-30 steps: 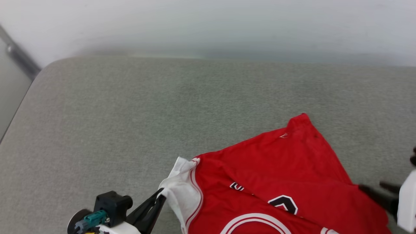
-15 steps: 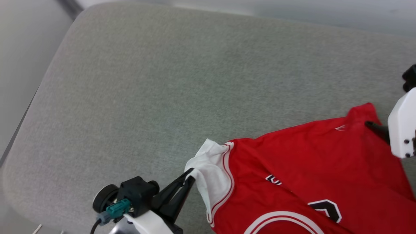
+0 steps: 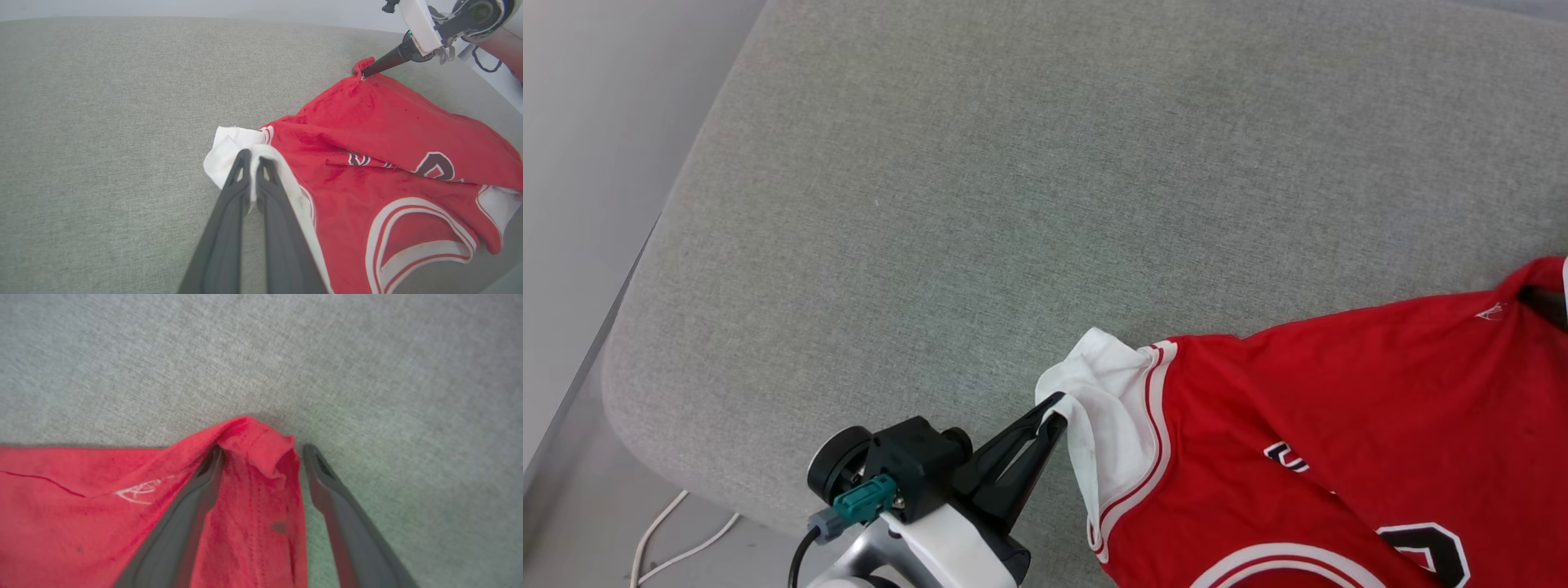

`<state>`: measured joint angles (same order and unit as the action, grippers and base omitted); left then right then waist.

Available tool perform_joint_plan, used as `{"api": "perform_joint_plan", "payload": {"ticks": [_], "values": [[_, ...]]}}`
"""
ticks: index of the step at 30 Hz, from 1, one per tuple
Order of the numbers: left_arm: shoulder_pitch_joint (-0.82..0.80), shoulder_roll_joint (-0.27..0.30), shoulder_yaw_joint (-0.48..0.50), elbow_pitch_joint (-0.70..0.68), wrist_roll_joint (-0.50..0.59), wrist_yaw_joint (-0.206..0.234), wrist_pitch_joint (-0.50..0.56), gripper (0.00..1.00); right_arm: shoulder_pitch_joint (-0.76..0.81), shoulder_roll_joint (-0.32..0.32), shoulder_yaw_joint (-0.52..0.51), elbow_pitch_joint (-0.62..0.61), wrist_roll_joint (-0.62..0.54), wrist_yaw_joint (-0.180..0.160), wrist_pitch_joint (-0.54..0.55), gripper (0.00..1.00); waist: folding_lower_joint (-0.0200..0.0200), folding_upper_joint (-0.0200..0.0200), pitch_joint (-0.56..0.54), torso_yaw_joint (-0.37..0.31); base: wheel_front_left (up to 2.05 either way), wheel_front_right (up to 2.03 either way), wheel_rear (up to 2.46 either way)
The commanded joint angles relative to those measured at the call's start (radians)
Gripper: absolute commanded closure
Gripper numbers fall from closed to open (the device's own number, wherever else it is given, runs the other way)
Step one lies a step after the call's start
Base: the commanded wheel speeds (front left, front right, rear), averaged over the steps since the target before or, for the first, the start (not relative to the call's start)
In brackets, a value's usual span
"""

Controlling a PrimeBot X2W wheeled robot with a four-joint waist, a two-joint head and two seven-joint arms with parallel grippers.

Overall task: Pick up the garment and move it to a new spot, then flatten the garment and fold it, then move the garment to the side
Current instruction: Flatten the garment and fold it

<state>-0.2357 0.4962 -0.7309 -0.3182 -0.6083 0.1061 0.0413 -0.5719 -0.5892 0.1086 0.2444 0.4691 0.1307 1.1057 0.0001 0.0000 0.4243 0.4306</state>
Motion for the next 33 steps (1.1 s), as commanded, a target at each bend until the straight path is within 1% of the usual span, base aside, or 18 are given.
{"api": "perform_joint_plan", "payload": {"ticks": [1,2,3,4,5,9,14,21,24,27,30,33], "values": [[-0.012,-0.004,0.002,0.005,0.003,0.001,-0.006,1.0,0.05,0.03,0.048,0.05,0.02,0.0,0.022,0.0,-0.0001,0.0,0.003,0.007,0.0,0.0,0.0],[-0.01,-0.005,0.002,0.008,0.003,0.003,-0.009,1.0,0.057,0.027,0.057,0.055,0.023,0.0,0.028,0.11,-0.0001,0.0,0.002,0.007,0.0,0.0,0.0],[-0.008,-0.005,0.003,0.011,0.002,0.004,-0.01,1.0,0.059,0.023,0.061,0.057,0.025,0.001,0.025,0.59,-0.0001,0.0,0.0,0.007,0.0,0.0,0.0],[-0.007,-0.006,0.003,0.014,0.0,0.005,-0.011,1.0,0.057,0.02,0.061,0.057,0.025,0.001,0.014,0.97,-0.0001,0.0,-0.003,0.007,0.0,0.0,0.0],[-0.005,-0.005,0.003,0.017,-0.001,0.006,-0.012,1.0,0.054,0.019,0.058,0.061,0.026,0.001,0.002,1.0,-0.0001,0.0,-0.008,0.005,0.0,0.0,0.0],[0.0,0.007,0.01,0.025,0.001,0.008,-0.02,1.0,0.029,0.015,0.051,0.073,0.032,0.001,-0.055,1.0,-0.0001,0.0,-0.037,-0.01,0.0,0.0,0.0],[0.008,0.029,0.028,0.019,-0.004,0.02,-0.016,1.0,0.003,0.027,0.044,0.093,0.065,0.001,-0.139,1.0,-0.0001,0.0,-0.1,-0.045,0.0,0.0,0.0],[0.024,0.103,0.079,-0.021,-0.006,0.044,-0.001,1.0,-0.017,0.026,0.04,0.078,0.128,0.0,-0.245,1.0,-0.0001,0.0,-0.215,-0.123,0.0,0.0,0.0],[0.015,0.139,0.104,-0.049,-0.004,0.053,0.006,1.0,-0.025,0.022,0.038,0.05,0.162,0.0,-0.279,1.0,-0.0001,0.0,-0.262,-0.16,0.0,0.0,0.0],[-0.005,0.168,0.141,-0.081,-0.001,0.063,0.007,1.0,-0.024,0.005,0.038,-0.003,0.196,0.0,-0.301,1.0,-0.0001,0.0,-0.3,-0.197,0.0,0.0,0.0],[-0.031,0.181,0.193,-0.113,-0.009,0.084,-0.006,1.0,-0.021,-0.002,0.03,-0.07,0.225,0.0,-0.319,1.0,-0.0001,0.0,-0.335,-0.235,0.0,0.0,0.0],[-0.055,0.195,0.239,-0.138,-0.019,0.096,-0.016,1.0,-0.015,-0.016,0.018,-0.149,0.246,0.0,-0.318,1.0,-0.0001,0.0,-0.363,-0.276,0.0,0.0,0.0]]}}
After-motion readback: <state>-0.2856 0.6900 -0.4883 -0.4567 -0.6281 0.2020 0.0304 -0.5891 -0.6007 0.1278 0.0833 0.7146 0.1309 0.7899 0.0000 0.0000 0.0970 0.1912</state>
